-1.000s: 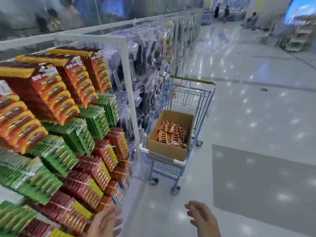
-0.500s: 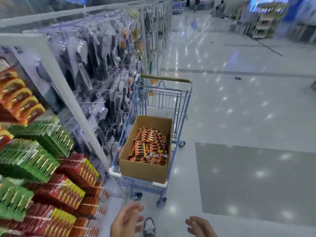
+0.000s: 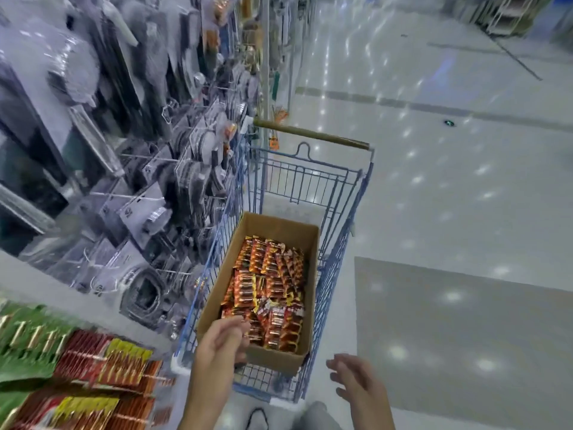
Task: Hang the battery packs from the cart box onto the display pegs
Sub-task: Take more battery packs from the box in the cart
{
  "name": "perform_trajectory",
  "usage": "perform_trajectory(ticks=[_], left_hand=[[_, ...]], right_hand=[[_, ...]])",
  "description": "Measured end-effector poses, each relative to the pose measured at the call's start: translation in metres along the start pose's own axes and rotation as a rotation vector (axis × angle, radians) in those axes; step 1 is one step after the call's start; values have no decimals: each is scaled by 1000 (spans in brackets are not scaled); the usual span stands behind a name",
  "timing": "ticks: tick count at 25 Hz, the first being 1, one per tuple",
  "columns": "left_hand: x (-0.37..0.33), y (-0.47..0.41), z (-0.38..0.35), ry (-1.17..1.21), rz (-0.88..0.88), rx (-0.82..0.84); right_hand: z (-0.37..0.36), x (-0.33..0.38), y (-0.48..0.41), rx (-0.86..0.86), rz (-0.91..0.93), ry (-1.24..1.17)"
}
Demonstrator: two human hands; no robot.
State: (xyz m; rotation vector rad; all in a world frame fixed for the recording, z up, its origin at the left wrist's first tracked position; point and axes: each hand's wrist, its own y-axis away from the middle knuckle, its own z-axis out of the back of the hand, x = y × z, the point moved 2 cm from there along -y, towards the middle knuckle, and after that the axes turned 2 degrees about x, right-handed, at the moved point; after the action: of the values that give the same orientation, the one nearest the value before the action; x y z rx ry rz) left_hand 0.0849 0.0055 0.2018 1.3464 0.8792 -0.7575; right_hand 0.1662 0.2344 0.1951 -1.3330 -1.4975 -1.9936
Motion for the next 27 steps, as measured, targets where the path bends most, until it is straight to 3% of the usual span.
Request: perform_trajectory(ticks=[5, 10, 18, 21, 24, 27], left_hand=[[10, -60, -10, -61, 80, -148], [14, -133, -51, -170, 153, -269], [94, -310, -60, -435, 494, -348], [139, -364, -56, -519, 602, -288], [181, -397, -49, -650, 646, -269], [179, -398, -54, -725, 580, -331]], right_hand=[[-29, 41, -71, 97, -92, 39], [-41, 77, -173, 287, -110, 223], [-64, 99, -273, 239, -209, 261], [-62, 89, -278, 190, -258, 319], [-68, 73, -281, 163, -327, 353], [-82, 64, -286, 145, -394, 372]])
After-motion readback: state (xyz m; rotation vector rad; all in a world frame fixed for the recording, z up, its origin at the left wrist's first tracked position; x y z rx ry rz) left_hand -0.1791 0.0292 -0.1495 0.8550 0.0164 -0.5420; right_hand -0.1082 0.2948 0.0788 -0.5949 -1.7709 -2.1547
